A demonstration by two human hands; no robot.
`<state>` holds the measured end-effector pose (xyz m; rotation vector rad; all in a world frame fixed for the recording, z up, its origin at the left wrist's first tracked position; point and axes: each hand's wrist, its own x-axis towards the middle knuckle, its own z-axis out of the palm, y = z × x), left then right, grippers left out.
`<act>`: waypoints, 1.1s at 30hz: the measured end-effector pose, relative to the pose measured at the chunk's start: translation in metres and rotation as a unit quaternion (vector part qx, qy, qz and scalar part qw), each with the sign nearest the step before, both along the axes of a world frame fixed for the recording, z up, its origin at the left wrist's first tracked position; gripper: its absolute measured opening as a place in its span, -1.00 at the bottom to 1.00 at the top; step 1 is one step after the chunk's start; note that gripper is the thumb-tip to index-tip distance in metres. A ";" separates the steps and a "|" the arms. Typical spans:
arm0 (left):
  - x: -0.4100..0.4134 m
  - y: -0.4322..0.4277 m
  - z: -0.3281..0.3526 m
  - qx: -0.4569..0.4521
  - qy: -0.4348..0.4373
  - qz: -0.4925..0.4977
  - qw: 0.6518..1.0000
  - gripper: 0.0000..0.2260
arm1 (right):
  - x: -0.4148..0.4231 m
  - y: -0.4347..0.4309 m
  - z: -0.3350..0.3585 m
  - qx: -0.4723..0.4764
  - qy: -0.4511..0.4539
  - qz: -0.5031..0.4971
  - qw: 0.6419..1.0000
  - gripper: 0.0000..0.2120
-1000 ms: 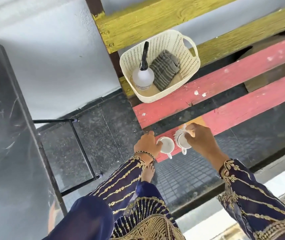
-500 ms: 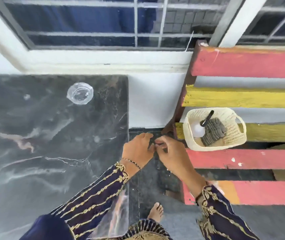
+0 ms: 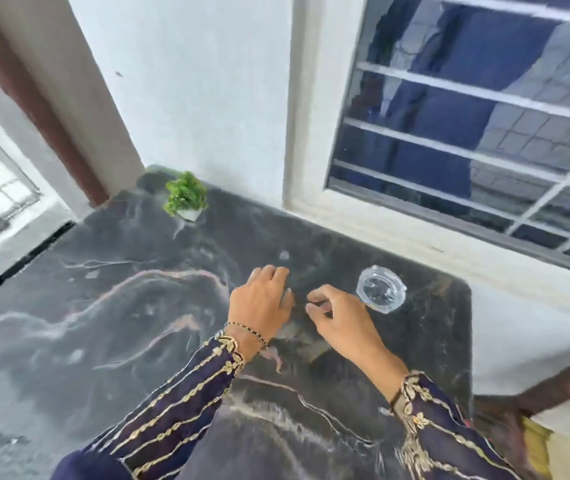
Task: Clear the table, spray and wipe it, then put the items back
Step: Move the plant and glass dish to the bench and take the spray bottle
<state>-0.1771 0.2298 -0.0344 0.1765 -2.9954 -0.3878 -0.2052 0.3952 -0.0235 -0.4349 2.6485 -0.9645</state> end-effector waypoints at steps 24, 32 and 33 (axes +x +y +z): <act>-0.156 -0.236 -0.002 0.048 0.011 0.072 0.996 -0.67 | -0.070 -0.075 -0.029 0.011 -0.008 -0.103 0.995 -0.94; -0.147 -0.165 0.015 0.141 0.060 -0.009 0.988 -0.70 | -0.075 0.007 -0.036 0.159 0.039 -0.350 0.922 -0.89; -0.143 -0.155 0.016 0.153 0.064 -0.020 0.986 -0.71 | -0.076 0.017 -0.038 0.173 0.024 -0.377 0.910 -0.77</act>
